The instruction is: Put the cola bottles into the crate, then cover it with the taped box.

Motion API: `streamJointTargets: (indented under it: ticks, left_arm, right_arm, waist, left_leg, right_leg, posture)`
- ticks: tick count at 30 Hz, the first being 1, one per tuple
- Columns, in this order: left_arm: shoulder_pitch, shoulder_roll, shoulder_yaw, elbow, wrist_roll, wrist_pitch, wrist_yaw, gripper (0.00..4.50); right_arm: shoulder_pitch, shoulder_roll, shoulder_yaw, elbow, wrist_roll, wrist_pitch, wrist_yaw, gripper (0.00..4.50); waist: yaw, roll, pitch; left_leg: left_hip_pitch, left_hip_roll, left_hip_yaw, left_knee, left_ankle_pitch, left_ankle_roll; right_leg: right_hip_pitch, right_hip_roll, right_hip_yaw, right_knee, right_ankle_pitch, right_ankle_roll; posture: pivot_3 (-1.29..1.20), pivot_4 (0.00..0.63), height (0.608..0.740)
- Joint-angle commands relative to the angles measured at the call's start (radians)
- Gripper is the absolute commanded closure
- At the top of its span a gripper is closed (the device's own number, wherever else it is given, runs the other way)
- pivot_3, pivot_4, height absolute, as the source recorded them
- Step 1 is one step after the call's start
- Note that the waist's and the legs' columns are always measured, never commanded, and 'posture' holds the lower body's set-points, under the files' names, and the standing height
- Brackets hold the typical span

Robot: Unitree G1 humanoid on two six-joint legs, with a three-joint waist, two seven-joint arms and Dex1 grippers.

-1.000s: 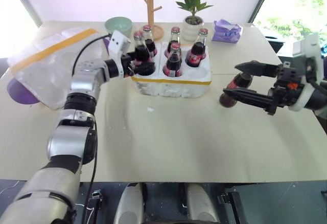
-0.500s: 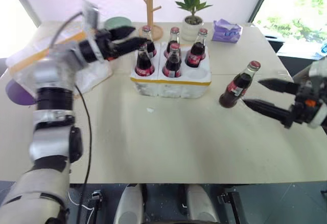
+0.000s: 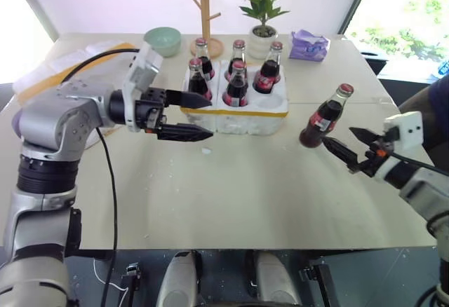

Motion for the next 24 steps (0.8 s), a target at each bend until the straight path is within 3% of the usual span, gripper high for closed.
streamJointTargets:
  ticks: [1,12,15,17,24]
  left_arm:
    - [-0.011,-0.005,0.01,-0.016,-0.002,-0.025,0.015,0.05]
    - [-0.018,-0.017,0.016,-0.006,0.001,-0.046,0.052,0.05]
    - [-0.022,-0.017,0.024,-0.003,0.0,-0.047,0.068,0.0]
    - [-0.021,-0.013,0.032,-0.002,-0.002,-0.05,0.077,0.0]
    - [-0.001,0.005,0.069,-0.006,-0.016,-0.043,0.114,0.0]
  right_arm:
    - [-0.074,0.023,0.031,0.071,-0.054,-0.068,-0.006,0.0]
    - [-0.31,0.104,0.135,0.377,-0.151,-0.171,0.044,0.0]
    - [-0.333,0.118,0.139,0.411,-0.154,-0.177,0.055,0.86]
    - [-0.332,0.119,0.132,0.389,-0.149,-0.181,0.057,1.69]
    - [-0.384,0.075,0.067,0.25,-0.048,-0.118,0.083,1.69]
  waist:
    - [-0.002,0.0,0.0]
    - [-0.014,0.0,0.0]
    - [-0.015,0.0,0.0]
    - [-0.016,0.0,0.0]
    - [-0.017,0.004,0.003]
  left_leg:
    - [0.0,0.0,0.0,0.0,0.0,0.0]
    - [0.0,0.0,0.0,-0.001,0.0,0.0]
    - [0.0,0.0,0.0,-0.001,0.0,0.0]
    - [0.0,0.0,0.0,-0.002,0.0,0.0]
    - [-0.001,0.0,0.0,-0.002,0.0,0.0]
  right_leg:
    - [0.0,0.0,0.0,0.0,0.0,0.0]
    - [0.0,0.0,0.0,0.0,0.0,0.001]
    - [0.0,0.0,0.0,0.0,0.0,0.001]
    - [0.0,0.0,0.0,0.0,0.0,0.002]
    - [-0.002,0.0,0.0,0.001,0.001,0.004]
  posture:
    - [0.0,0.15,0.74]
    - [0.0,0.15,0.74]
    - [0.0,0.15,0.74]
    - [0.0,0.15,0.74]
    - [0.0,0.15,0.74]
